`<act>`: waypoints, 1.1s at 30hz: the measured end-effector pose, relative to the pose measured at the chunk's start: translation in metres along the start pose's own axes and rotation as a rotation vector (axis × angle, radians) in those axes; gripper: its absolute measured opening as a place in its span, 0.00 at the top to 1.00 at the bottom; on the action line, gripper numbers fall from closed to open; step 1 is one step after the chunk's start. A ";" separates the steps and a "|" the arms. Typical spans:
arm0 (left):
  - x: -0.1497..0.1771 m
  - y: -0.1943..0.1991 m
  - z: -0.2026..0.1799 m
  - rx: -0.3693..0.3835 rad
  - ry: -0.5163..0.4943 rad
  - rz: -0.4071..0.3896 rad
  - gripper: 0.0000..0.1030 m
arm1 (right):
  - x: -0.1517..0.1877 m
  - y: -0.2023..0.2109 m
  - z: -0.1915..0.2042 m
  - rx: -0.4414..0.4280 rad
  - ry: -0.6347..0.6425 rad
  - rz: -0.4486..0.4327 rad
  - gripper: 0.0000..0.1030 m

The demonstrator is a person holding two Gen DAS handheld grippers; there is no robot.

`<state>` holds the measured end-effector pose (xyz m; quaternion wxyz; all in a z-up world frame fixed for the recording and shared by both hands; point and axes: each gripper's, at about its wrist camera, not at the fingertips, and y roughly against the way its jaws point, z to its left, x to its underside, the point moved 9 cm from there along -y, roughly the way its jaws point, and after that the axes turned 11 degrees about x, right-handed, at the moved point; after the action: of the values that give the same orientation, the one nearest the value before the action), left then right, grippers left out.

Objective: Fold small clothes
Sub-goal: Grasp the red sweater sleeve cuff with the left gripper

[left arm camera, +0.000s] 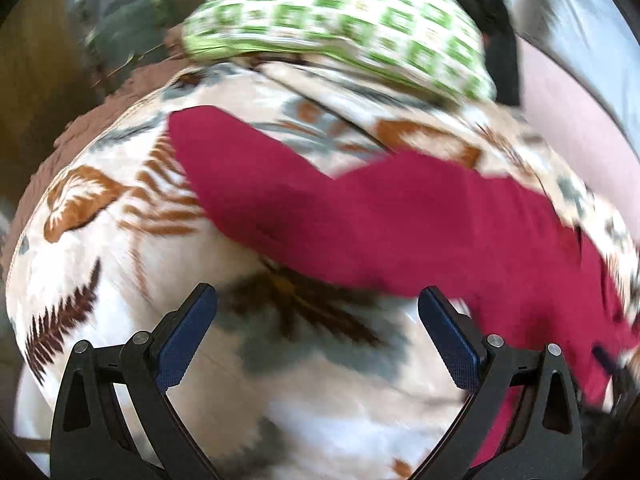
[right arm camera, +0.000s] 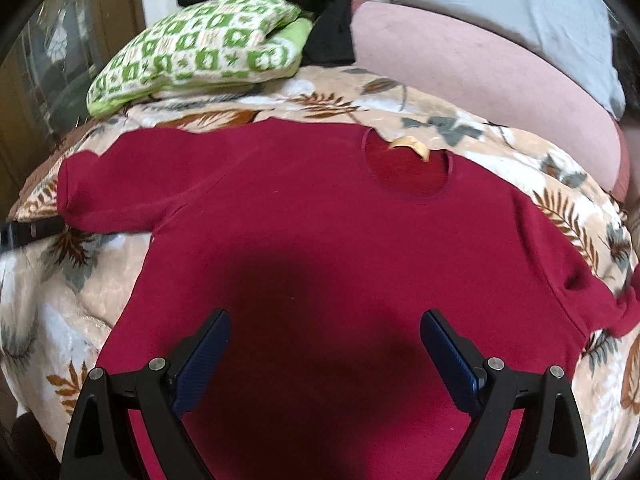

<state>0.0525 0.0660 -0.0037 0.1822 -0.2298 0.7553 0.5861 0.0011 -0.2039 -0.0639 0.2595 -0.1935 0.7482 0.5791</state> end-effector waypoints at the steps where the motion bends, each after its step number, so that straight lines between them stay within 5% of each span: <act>1: -0.008 -0.001 0.013 0.008 0.039 -0.012 0.01 | 0.000 0.000 0.001 -0.003 0.004 0.001 0.09; 6: -0.048 -0.020 0.070 -0.001 0.209 -0.057 0.09 | 0.004 -0.001 0.004 -0.028 -0.007 0.023 0.09; 13: -0.074 -0.073 0.108 0.027 0.327 -0.027 0.41 | 0.006 -0.001 0.004 -0.052 -0.024 0.029 0.09; 15: -0.080 -0.076 0.115 0.019 0.326 -0.071 0.56 | 0.008 -0.002 0.004 -0.060 -0.026 0.037 0.09; 16: -0.081 -0.076 0.117 0.008 0.325 -0.076 0.82 | 0.009 -0.003 0.004 -0.060 -0.026 0.041 0.09; 18: -0.084 -0.072 0.117 0.037 0.333 -0.064 0.92 | 0.010 -0.003 0.001 -0.056 -0.026 0.042 0.09; 25: -0.109 0.007 0.015 0.234 0.083 -0.186 0.94 | 0.007 0.003 -0.028 -0.034 -0.085 0.024 0.09; 33: -0.087 0.053 -0.139 0.477 -0.107 -0.171 0.95 | 0.005 0.022 -0.067 -0.039 -0.196 0.007 0.09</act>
<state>0.0937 -0.0465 0.1200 0.3199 -0.2120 0.8391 0.3854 -0.0264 -0.2629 -0.0370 0.3256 -0.1383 0.7086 0.6105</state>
